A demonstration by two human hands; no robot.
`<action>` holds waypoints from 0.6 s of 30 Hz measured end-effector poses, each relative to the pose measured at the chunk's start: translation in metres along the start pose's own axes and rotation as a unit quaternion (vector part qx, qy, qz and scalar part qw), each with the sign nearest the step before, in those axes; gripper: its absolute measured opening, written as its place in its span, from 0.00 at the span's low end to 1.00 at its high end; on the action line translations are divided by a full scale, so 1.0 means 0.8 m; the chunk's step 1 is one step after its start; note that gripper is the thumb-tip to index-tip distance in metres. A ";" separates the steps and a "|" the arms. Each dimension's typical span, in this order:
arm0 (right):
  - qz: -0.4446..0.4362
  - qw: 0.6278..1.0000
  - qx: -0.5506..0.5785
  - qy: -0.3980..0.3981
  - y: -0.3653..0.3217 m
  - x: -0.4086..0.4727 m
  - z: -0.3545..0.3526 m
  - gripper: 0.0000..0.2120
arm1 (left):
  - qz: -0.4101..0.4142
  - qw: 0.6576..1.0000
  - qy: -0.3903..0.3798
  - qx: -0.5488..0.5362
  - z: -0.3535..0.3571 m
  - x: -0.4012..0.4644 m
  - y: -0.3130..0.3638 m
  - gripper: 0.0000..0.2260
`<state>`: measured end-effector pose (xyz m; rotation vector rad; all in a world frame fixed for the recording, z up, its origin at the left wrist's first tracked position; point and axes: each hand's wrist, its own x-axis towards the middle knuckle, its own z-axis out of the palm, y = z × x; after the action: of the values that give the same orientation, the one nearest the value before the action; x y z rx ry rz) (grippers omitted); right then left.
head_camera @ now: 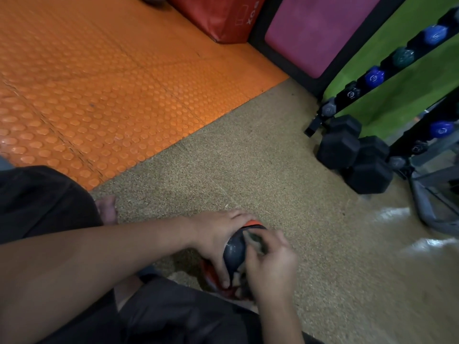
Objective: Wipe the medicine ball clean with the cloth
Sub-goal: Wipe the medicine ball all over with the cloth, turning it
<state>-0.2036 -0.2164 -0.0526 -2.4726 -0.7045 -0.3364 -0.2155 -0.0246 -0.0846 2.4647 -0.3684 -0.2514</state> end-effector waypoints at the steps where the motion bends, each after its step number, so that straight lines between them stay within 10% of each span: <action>1: 0.044 0.999 -0.005 0.025 0.016 0.009 -0.003 0.06 | -0.007 1.000 -0.003 0.002 -0.002 -0.001 0.003 0.69; 5: 0.155 0.986 -0.037 0.044 0.041 0.021 -0.013 0.08 | -0.007 1.000 -0.012 0.011 -0.006 0.002 0.010 0.69; 11: -0.047 0.998 -0.032 -0.032 -0.021 -0.016 -0.007 0.11 | 0.014 1.000 -0.001 -0.013 -0.005 -0.002 0.002 0.68; 18: 0.149 0.987 -0.021 0.047 0.037 0.020 -0.012 0.09 | -0.015 1.000 -0.005 -0.016 -0.004 0.003 0.007 0.67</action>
<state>-0.1749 -0.2367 -0.0518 -2.5356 -0.2840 -0.3532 -0.2134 -0.0281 -0.0788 2.4401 -0.3296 -0.2798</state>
